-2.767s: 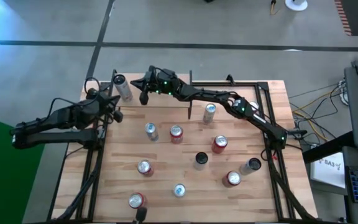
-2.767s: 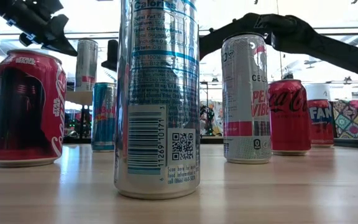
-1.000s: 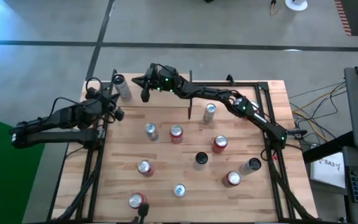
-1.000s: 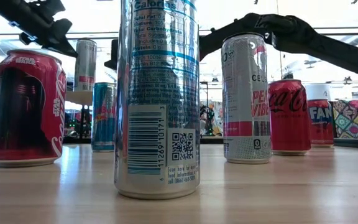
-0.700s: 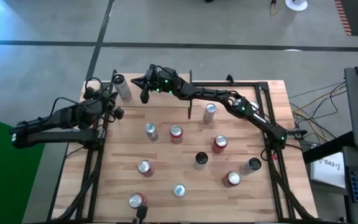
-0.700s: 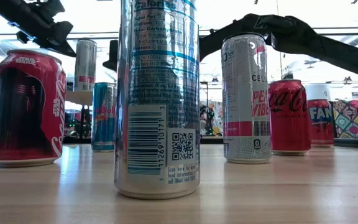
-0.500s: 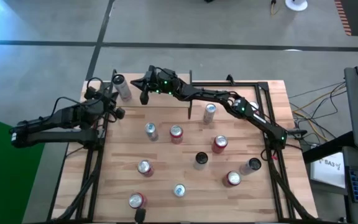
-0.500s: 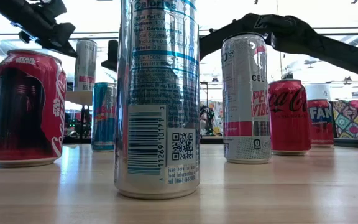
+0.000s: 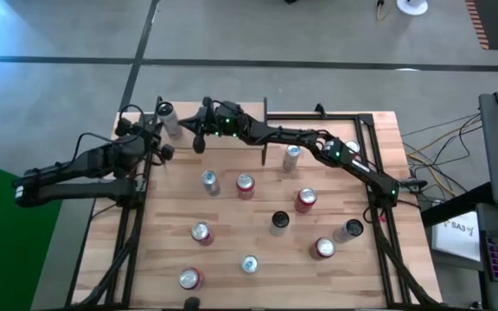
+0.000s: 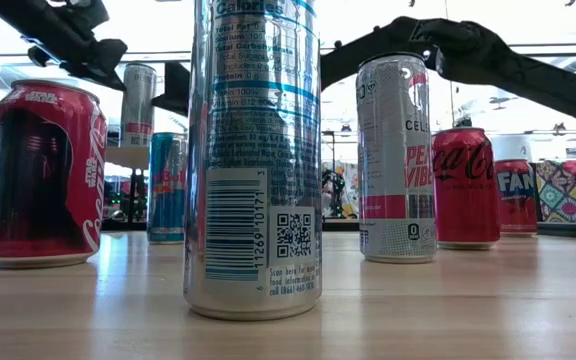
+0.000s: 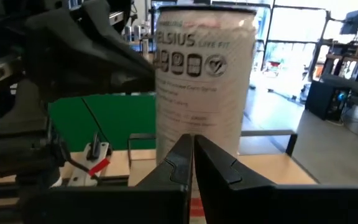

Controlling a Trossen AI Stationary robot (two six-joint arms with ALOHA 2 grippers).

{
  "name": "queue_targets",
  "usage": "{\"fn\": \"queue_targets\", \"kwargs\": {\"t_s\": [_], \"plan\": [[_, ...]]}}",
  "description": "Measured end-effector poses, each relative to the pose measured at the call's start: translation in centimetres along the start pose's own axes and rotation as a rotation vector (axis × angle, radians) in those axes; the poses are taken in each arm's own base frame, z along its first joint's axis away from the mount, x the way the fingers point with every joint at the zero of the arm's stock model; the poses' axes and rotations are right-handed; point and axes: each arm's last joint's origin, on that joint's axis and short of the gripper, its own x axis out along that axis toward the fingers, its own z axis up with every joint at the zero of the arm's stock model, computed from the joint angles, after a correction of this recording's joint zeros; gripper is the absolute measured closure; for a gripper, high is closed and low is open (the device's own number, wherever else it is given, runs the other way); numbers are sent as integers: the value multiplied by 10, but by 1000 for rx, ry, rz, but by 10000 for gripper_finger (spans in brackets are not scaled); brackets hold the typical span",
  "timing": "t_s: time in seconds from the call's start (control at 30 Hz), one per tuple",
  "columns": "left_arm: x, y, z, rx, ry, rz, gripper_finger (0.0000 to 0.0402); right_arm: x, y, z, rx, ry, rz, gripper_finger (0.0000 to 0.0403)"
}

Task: Place canned beverage on shelf
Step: Put the white pink soda can on the shelf

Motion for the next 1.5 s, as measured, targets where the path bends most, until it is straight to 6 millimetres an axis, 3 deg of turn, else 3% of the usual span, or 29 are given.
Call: {"fn": "queue_targets", "kwargs": {"t_s": [0.2,0.4,0.63,0.77,1.0,1.3,1.5], "plan": [[-12,11,18,-108,-19,-100,402,-8,-11,8,33,87,-4,394],[-20,17,32,-170,-14,-179,402,-27,-22,45,-6,164,-6,394],[-19,8,55,-185,-22,-319,402,-56,-21,85,-90,304,15,394],[-16,0,78,-141,-25,-336,402,-79,-20,113,-121,367,26,394],[-16,-5,123,61,-23,-332,402,-116,-30,142,-111,465,12,394],[-24,14,155,109,214,-344,402,-149,-51,157,5,500,124,394],[-1,20,163,119,339,-305,402,-160,-61,160,78,502,172,394]]}}
